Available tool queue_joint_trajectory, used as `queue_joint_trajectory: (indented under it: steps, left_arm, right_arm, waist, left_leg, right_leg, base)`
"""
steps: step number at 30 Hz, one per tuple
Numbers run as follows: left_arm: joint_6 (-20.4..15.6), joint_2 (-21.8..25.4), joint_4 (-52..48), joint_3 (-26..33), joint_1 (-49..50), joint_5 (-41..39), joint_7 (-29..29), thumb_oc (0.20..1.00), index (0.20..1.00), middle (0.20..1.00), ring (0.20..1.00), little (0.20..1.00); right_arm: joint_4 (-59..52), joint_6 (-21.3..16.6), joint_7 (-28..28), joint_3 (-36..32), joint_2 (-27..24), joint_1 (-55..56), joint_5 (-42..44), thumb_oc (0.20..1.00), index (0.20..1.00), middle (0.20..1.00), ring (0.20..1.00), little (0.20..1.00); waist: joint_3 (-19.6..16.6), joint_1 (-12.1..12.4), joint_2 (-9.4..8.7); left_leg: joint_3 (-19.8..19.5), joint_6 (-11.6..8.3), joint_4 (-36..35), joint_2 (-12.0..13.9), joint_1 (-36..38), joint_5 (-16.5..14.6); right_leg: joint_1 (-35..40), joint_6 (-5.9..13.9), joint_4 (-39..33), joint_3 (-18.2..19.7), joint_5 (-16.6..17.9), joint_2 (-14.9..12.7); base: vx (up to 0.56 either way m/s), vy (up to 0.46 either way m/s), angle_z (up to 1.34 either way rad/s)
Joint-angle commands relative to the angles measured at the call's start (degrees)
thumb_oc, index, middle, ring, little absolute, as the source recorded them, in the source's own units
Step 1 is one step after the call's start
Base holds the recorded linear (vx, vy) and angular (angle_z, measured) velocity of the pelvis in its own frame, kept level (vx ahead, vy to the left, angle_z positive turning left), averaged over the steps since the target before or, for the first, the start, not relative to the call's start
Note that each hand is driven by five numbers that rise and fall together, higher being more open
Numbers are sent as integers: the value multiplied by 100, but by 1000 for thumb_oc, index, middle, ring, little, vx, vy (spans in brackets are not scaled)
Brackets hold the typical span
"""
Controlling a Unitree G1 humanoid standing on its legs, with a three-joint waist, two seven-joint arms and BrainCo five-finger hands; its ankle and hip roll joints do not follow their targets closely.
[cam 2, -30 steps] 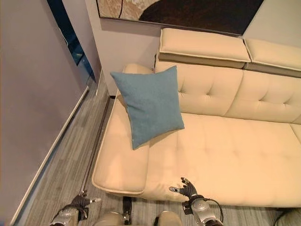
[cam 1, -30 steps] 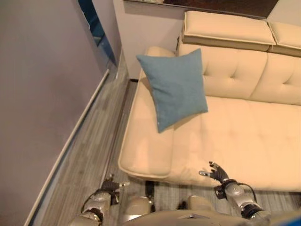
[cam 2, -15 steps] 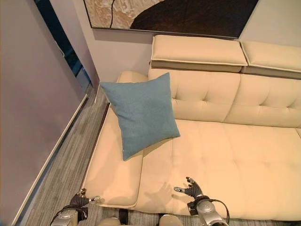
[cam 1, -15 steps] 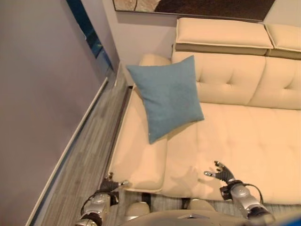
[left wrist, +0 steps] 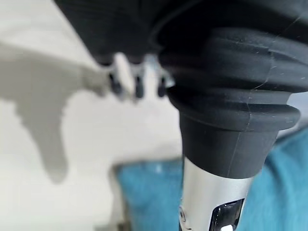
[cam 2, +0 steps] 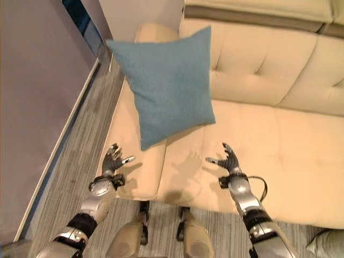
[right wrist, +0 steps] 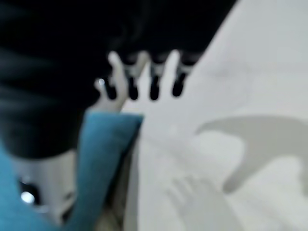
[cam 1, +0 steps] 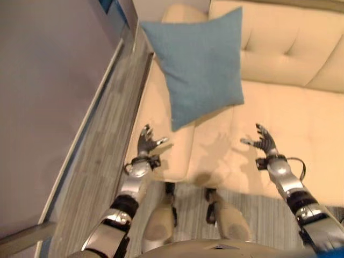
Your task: Pick up all the scattered cushions and arrange them neatly on the sofa.
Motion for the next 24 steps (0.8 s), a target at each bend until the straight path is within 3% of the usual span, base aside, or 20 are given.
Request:
queue_joint_trajectory:
  steps: [1,6,11,17,24]
  left_arm:
    - [-258,75,41,-121,-401,205,322,1000,1000,1000,1000,1000]
    - [-182,109,272,-297,-852,461,512,1000,1000,1000,1000,1000]
    - [-207,129,467,-471,-1563,532,856,1000,1000,1000,1000,1000]
    - [-101,54,656,-798,-2368,699,1032,1000,1000,1000,1000,1000]
    - [-292,131,-231,-893,-2454,632,948,1000,1000,1000,1000,1000]
  right_arm:
    - [30,-208,-289,283,-41,-229,151,1000,1000,1000,1000,1000]
    - [131,-197,-380,432,-24,-535,184,1000,1000,1000,1000,1000]
    - [421,-178,-872,507,-205,-1236,-16,1000,1000,1000,1000,1000]
    - [1261,-127,-1052,817,-585,-2629,141,1000,1000,1000,1000,1000]
    - [2119,-165,-950,1164,-980,-3954,398,1000,1000,1000,1000,1000]
  waist:
    - [-234,29,-370]
    - [-193,-24,-421]
    - [-89,-103,-413]
    - [91,-111,-249]
    - [167,230,79]
  left_leg:
    - [61,-194,82,-166,142,-228]
    - [104,-197,85,-145,-22,-214]
    - [194,-197,122,-156,-258,-206]
    - [169,-221,103,-165,-553,-163]
    - [-48,-345,36,-153,-1133,21]
  right_leg:
    - [-223,358,761,242,-507,-324]
    - [-467,367,807,331,-468,-288]
    - [-796,390,913,461,-434,-306]
    - [-1243,390,1138,504,-494,-341]
    - [-1872,404,1139,476,-451,-332]
  base:
    - [-13,-32,7]
    - [0,0,0]
    - [14,-6,-17]
    - [10,-18,-2]
    - [17,-91,4]
